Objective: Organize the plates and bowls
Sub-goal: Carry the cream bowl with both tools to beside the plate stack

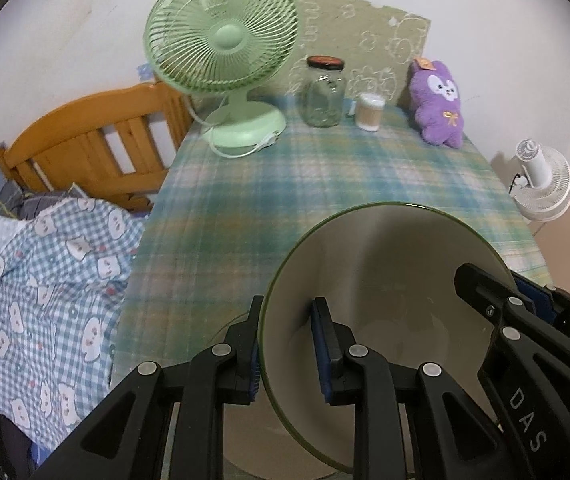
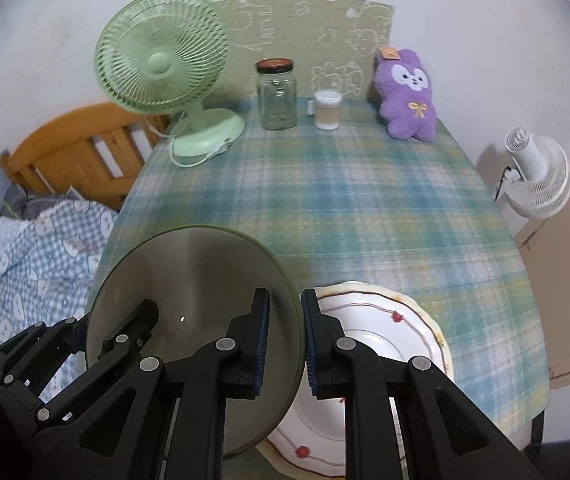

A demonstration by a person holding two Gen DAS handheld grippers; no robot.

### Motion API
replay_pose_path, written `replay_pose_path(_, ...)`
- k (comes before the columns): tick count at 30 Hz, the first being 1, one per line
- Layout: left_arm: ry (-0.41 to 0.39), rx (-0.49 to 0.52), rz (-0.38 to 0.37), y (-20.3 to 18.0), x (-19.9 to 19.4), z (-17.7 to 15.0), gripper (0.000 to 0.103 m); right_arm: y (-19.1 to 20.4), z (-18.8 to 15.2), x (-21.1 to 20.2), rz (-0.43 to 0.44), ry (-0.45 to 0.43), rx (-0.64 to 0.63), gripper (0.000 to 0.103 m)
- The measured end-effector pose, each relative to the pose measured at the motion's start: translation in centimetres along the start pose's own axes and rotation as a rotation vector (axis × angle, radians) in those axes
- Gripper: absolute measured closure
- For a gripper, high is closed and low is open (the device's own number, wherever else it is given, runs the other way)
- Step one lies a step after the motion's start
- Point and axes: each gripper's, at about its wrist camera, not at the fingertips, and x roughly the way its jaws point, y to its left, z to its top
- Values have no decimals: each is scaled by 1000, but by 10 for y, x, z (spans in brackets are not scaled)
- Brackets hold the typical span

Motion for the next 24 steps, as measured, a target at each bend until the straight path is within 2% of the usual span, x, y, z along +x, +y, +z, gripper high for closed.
replay_pose_path(13, 33, -67, 20, 33, 3, -13, 82, 32, -5, 9, 30, 34, -54, 84)
replay_pose_path(21, 82, -88, 25, 40, 15, -26, 82, 40, -16, 24, 29, 88, -68, 84)
replay_pose_path(24, 69, -75, 38, 39, 16, -28, 83, 40, -19, 29, 26, 104, -64, 84)
